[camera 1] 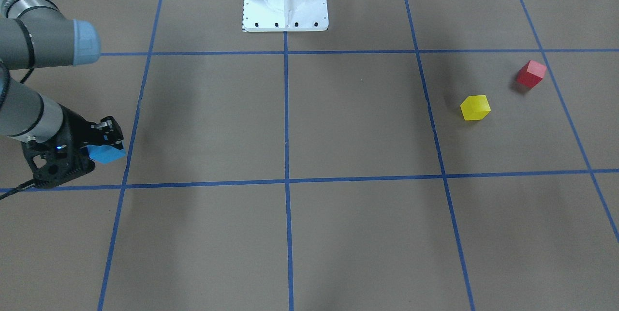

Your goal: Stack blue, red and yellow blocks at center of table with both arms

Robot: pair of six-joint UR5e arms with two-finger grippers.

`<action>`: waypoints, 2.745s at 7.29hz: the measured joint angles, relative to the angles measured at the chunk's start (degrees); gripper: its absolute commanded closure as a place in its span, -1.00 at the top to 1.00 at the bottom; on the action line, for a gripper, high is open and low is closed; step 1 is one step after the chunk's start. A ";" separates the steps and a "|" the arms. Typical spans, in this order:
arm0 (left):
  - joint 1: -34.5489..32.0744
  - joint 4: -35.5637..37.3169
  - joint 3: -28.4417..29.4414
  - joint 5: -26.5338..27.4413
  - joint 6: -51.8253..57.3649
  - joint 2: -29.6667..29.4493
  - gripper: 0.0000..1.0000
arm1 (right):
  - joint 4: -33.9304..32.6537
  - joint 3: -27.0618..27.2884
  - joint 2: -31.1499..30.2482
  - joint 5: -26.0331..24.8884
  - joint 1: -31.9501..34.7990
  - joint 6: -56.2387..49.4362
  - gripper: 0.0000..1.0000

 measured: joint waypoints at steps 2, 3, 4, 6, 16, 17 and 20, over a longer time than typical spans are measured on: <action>0.05 -0.05 0.25 0.00 -0.01 -0.12 1.00 | 0.44 -12.64 15.72 -1.89 -7.18 17.69 -1.00; 0.09 -0.09 0.55 0.00 0.06 -0.18 1.00 | 4.45 -16.91 19.52 -3.43 -10.68 25.46 -1.00; 0.10 -0.22 1.21 0.00 0.19 -0.30 1.00 | 8.38 -19.73 21.58 -5.84 -13.82 31.62 -1.00; 0.12 -0.76 2.33 0.00 0.30 -0.51 1.00 | 11.28 -23.96 24.78 -9.91 -18.18 37.54 -1.00; 0.25 -0.90 3.03 0.06 0.06 -1.87 1.00 | 16.11 -24.95 24.41 -12.37 -21.35 38.85 0.98; 0.31 -0.86 2.97 0.08 0.06 -2.06 1.00 | 16.01 -24.14 24.61 -12.10 -20.48 38.90 0.98; 1.43 -2.90 1.31 0.17 -1.96 -0.70 1.00 | 13.28 -18.97 23.95 -7.46 -13.59 38.56 0.98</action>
